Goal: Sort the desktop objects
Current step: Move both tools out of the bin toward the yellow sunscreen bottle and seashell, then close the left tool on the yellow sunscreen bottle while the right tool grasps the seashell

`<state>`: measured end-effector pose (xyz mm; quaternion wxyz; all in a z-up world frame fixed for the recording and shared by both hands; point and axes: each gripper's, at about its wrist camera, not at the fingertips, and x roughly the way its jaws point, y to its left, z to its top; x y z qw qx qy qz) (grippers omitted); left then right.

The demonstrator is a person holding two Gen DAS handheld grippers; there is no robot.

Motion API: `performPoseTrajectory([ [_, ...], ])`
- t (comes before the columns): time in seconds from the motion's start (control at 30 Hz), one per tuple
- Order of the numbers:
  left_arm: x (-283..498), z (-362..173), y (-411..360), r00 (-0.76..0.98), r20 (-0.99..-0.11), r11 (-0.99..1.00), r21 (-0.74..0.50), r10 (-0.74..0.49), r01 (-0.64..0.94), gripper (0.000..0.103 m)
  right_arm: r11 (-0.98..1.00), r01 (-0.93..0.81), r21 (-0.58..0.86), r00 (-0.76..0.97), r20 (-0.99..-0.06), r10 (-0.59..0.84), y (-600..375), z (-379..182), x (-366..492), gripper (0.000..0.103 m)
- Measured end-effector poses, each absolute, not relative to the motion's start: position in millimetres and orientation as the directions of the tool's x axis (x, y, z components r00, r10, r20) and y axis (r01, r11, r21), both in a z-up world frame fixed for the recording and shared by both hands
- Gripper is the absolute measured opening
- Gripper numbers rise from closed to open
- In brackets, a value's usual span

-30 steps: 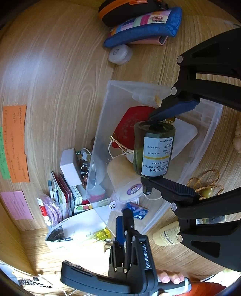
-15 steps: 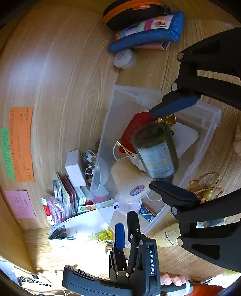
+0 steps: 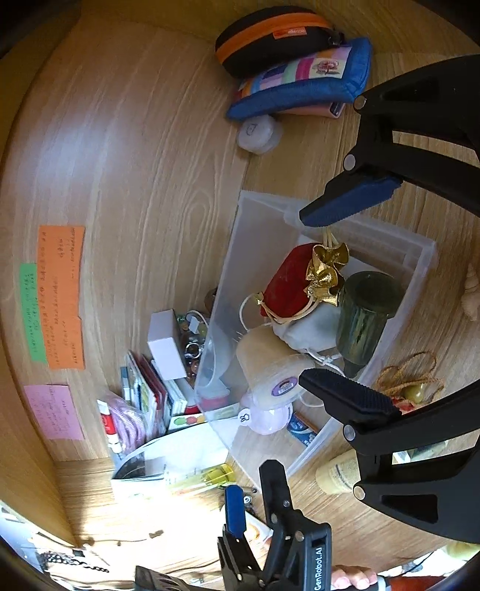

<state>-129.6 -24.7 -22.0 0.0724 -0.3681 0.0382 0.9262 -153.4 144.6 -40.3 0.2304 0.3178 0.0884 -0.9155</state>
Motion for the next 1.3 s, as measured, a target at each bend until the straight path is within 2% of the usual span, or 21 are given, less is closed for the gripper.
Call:
performPoseTrajectory([
  [0.1,-120.1,-18.1,-25.1,-0.727,-0.679,-0.987,0.021,0.102,-0.158,0.077,-0.878,0.477,-0.03,-0.705,-0.609,-0.362,147.8,-31.6,-141.1,0.078],
  [0.2,-108.9,-14.4,-24.1,-0.741,-0.665,-0.987,0.032,0.096,-0.157,0.083,-0.884,0.464,-0.052,-0.729,-0.589,-0.348,153.5,-23.1,-125.2,0.085],
  [0.4,-88.7,-8.4,-24.0,-0.762,-0.639,-0.987,0.03,0.102,-0.157,0.093,-0.908,0.417,-0.052,-0.762,-0.565,-0.317,175.5,-12.3,-101.8,0.085],
  [0.53,-81.6,-14.9,-22.3,-0.752,-0.649,-0.987,0.016,0.113,-0.162,0.094,-0.922,0.383,-0.046,-0.769,-0.569,-0.291,190.1,-13.6,-92.6,0.085],
  [0.7,-84.6,-43.2,-15.6,-0.7,-0.705,-0.987,-0.007,0.117,-0.157,0.094,-0.935,0.353,-0.036,-0.759,-0.595,-0.264,205.0,-24.8,-87.0,0.086],
  [0.93,-100.8,-86.7,-15.9,-0.606,-0.79,-0.995,-0.066,0.095,-0.07,0.094,-0.94,0.338,-0.041,-0.701,-0.678,-0.222,216.4,-62.9,-85.6,0.085],
  [1.03,-102.8,-96.3,-17.6,-0.591,-0.801,-0.995,-0.086,0.095,-0.043,0.094,-0.931,0.361,-0.045,-0.656,-0.722,-0.219,214.6,-82.5,-87.0,0.085],
  [1.3,-104.9,-107.0,-18.3,-0.577,-0.809,-0.989,-0.148,0.109,0.02,0.095,-0.914,0.406,-0.027,-0.611,-0.752,-0.249,201.6,-100.3,-94.7,0.085],
])
